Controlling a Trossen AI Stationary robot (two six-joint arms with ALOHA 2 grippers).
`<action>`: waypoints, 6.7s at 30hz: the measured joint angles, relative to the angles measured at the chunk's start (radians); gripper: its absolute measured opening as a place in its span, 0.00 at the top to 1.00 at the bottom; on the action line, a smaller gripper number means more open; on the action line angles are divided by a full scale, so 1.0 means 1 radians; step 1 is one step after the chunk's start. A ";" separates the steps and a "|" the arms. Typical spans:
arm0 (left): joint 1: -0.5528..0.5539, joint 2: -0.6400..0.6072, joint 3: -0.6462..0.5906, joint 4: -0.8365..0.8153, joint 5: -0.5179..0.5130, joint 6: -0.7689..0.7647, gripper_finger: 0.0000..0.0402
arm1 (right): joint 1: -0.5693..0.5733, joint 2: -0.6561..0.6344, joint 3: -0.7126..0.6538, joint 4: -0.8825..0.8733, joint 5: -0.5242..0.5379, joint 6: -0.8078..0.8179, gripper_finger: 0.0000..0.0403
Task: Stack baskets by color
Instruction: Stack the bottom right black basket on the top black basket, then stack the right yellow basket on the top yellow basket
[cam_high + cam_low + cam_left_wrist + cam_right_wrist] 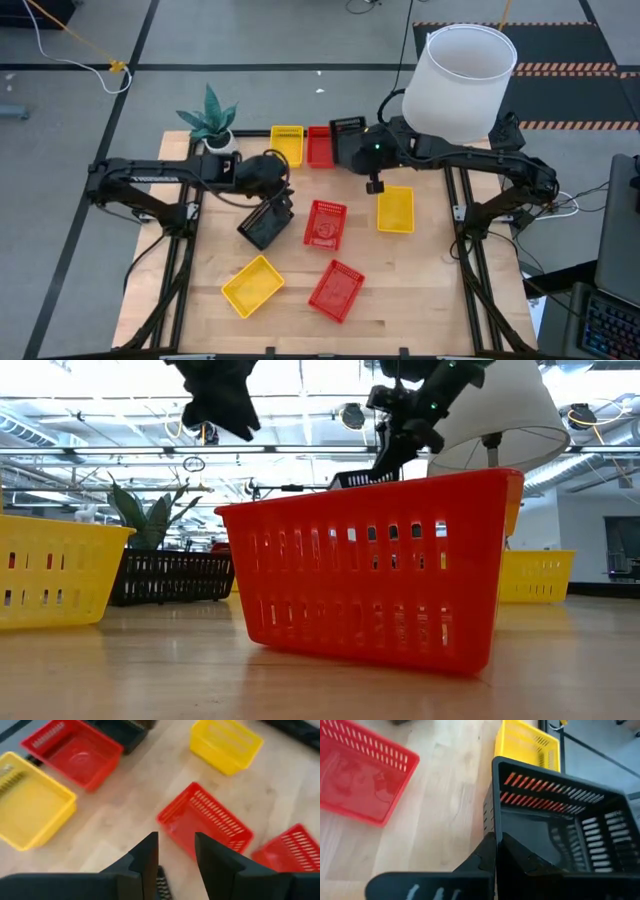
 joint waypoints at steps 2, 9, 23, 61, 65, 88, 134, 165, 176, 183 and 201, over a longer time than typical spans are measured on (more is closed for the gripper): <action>-0.025 -0.009 -0.028 0.016 0.000 -0.017 0.68 | -0.020 -0.009 -0.034 0.059 -0.021 0.009 0.99; -0.101 -0.011 -0.042 0.052 -0.029 -0.028 0.68 | -0.081 -0.071 -0.218 0.305 -0.063 0.044 0.99; -0.122 -0.009 -0.042 0.066 -0.051 0.033 0.68 | -0.175 -0.086 -0.437 0.565 -0.174 0.016 0.99; -0.049 -0.004 -0.042 0.099 -0.104 0.093 0.68 | -0.264 0.030 -0.438 0.603 -0.226 -0.117 0.99; -0.036 -0.004 -0.042 0.099 -0.104 0.096 0.68 | -0.275 0.030 -0.438 0.603 -0.226 -0.119 0.99; 0.001 -0.004 -0.042 0.100 -0.102 0.108 0.68 | -0.285 0.073 -0.438 0.640 -0.244 -0.124 0.99; 0.001 -0.004 -0.042 0.099 -0.074 0.109 0.68 | -0.285 0.073 -0.438 0.618 -0.188 0.046 0.81; -0.059 -0.005 -0.042 0.074 -0.022 0.054 0.68 | 0.004 -0.443 -0.438 0.434 -0.116 0.726 0.64; -0.139 -0.017 -0.042 0.098 0.001 -0.022 0.68 | 0.264 -0.562 -0.432 0.353 -0.030 1.103 0.64; -0.201 -0.044 -0.041 0.111 0.029 -0.127 0.68 | 0.478 -0.563 -0.321 0.218 0.156 1.115 0.64; -0.452 -0.022 -0.041 0.110 -0.008 -0.426 0.68 | 0.763 -0.544 -0.179 -0.276 0.168 1.293 0.64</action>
